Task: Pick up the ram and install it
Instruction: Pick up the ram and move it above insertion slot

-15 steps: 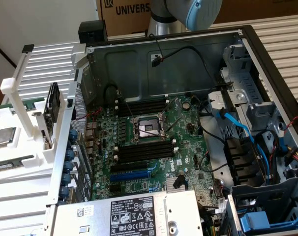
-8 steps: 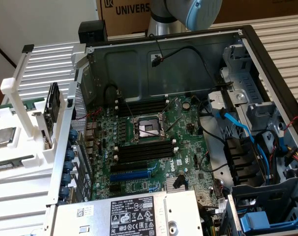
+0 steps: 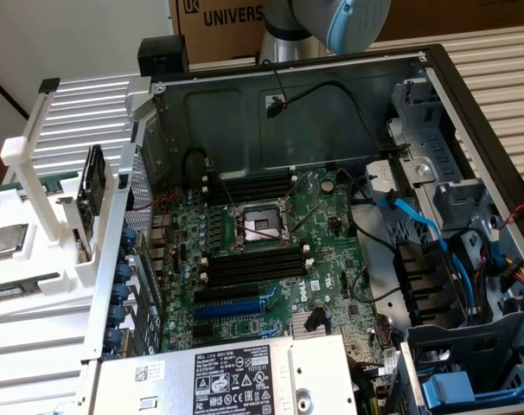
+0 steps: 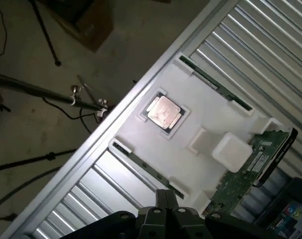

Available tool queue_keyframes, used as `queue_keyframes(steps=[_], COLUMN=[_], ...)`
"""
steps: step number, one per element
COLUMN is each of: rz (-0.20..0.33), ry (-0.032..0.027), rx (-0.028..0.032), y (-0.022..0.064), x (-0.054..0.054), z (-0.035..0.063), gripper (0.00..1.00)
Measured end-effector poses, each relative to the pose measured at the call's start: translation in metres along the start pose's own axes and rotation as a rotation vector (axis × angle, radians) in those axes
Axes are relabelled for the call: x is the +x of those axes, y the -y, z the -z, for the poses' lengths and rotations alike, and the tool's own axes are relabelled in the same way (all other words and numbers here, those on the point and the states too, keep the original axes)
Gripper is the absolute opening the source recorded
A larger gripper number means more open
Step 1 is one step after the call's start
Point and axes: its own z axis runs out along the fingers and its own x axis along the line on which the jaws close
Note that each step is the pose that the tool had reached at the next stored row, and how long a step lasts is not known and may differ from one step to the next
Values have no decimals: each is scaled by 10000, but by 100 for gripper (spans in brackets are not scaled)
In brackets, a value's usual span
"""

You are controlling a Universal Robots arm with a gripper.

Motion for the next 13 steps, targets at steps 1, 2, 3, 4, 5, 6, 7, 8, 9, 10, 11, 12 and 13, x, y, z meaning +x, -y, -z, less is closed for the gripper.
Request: queue_keyframes(steps=[1, 2, 3, 4, 5, 6, 7, 8, 9, 10, 11, 12, 13], rz=[175, 361, 541, 716, 895, 1092, 1272, 1452, 1627, 2005, 2189, 2359, 2544], ry=[9, 17, 27, 38, 51, 63, 75, 88, 101, 129, 143, 156, 171], rx=[14, 30, 46, 63, 81, 100, 118, 137, 156, 198, 218, 237, 258], y=[0, 0, 0, 0, 0, 0, 0, 0, 0, 0, 0, 0, 0], x=[0, 0, 0, 0, 0, 0, 0, 0, 0, 0, 0, 0, 0], z=[-1, -1, -1, -1, -1, -2, -2, -2, -2, -2, -2, -3, -3], gripper=[10, 10, 10, 10, 10, 10, 10, 10, 10, 10, 10, 10, 10])
